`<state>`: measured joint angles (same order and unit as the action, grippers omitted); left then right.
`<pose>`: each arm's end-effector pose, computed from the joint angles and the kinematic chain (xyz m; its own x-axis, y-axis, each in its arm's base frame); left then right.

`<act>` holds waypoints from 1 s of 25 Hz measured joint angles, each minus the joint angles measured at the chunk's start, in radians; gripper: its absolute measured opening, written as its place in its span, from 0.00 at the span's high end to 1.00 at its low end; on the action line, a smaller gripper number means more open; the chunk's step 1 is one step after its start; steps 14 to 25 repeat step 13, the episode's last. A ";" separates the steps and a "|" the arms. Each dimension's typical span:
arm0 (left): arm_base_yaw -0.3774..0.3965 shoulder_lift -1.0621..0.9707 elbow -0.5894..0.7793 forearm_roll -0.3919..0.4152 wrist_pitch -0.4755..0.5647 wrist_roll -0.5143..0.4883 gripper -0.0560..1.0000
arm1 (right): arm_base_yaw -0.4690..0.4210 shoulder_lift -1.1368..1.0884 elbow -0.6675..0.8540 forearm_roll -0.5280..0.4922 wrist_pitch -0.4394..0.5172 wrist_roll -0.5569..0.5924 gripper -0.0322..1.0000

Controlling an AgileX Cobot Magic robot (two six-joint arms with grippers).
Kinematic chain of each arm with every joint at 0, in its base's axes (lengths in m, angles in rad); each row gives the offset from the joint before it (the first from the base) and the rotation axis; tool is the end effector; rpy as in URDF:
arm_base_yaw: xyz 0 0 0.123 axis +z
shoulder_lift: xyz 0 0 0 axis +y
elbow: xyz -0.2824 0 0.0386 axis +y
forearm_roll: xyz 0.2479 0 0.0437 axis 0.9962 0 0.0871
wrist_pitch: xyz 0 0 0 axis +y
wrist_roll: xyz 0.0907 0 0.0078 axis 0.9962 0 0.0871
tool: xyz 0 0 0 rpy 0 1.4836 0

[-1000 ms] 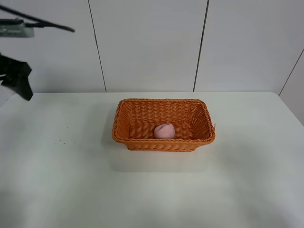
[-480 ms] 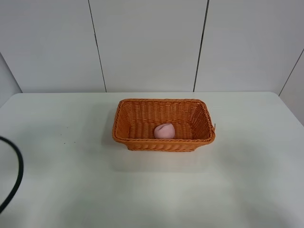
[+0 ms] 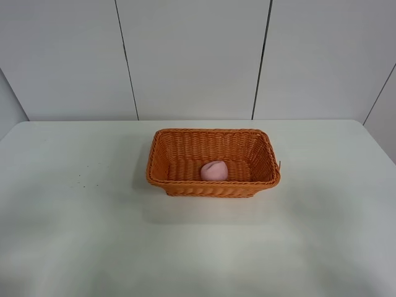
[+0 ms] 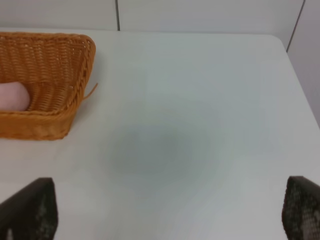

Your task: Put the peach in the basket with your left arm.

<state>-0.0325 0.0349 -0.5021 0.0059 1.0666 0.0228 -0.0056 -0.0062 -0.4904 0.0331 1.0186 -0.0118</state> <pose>0.0001 0.0005 0.2774 -0.4890 0.0416 -0.8713 0.0405 0.9989 0.0249 -0.0030 0.0026 0.2780 -0.4211 0.0079 -0.9070 -0.0176 0.9997 0.0169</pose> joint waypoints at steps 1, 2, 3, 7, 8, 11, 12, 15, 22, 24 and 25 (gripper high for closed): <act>0.000 -0.018 0.000 -0.006 -0.002 0.000 0.24 | 0.000 0.000 0.000 0.000 0.000 0.000 0.30; 0.000 -0.032 0.000 -0.006 -0.003 0.000 0.24 | 0.000 0.000 0.000 0.000 0.000 0.000 0.30; 0.000 -0.038 0.000 -0.006 -0.004 0.000 0.24 | 0.000 0.000 0.000 0.000 0.000 0.000 0.30; 0.000 -0.038 0.000 -0.006 -0.004 0.000 0.24 | 0.000 0.000 0.000 0.000 0.000 0.000 0.30; 0.000 -0.038 0.000 -0.006 -0.004 0.000 0.24 | 0.000 0.000 0.000 0.000 0.000 0.000 0.30; 0.000 -0.038 0.000 -0.006 -0.004 0.000 0.24 | 0.000 0.000 0.000 0.000 0.000 0.000 0.30; 0.000 -0.038 0.000 -0.006 -0.004 0.000 0.24 | 0.000 0.000 0.000 0.000 0.000 0.000 0.30; 0.000 -0.038 0.000 -0.006 -0.004 0.000 0.24 | 0.000 0.000 0.000 0.000 0.000 0.000 0.30; 0.000 -0.038 0.000 -0.006 -0.004 0.000 0.24 | 0.000 0.000 0.000 0.000 0.000 0.000 0.30; 0.000 -0.038 0.000 -0.006 -0.004 0.000 0.24 | 0.000 0.000 0.000 0.000 0.000 0.000 0.30; 0.000 -0.038 0.000 -0.006 -0.004 0.000 0.24 | 0.000 0.000 0.000 0.000 0.000 0.000 0.30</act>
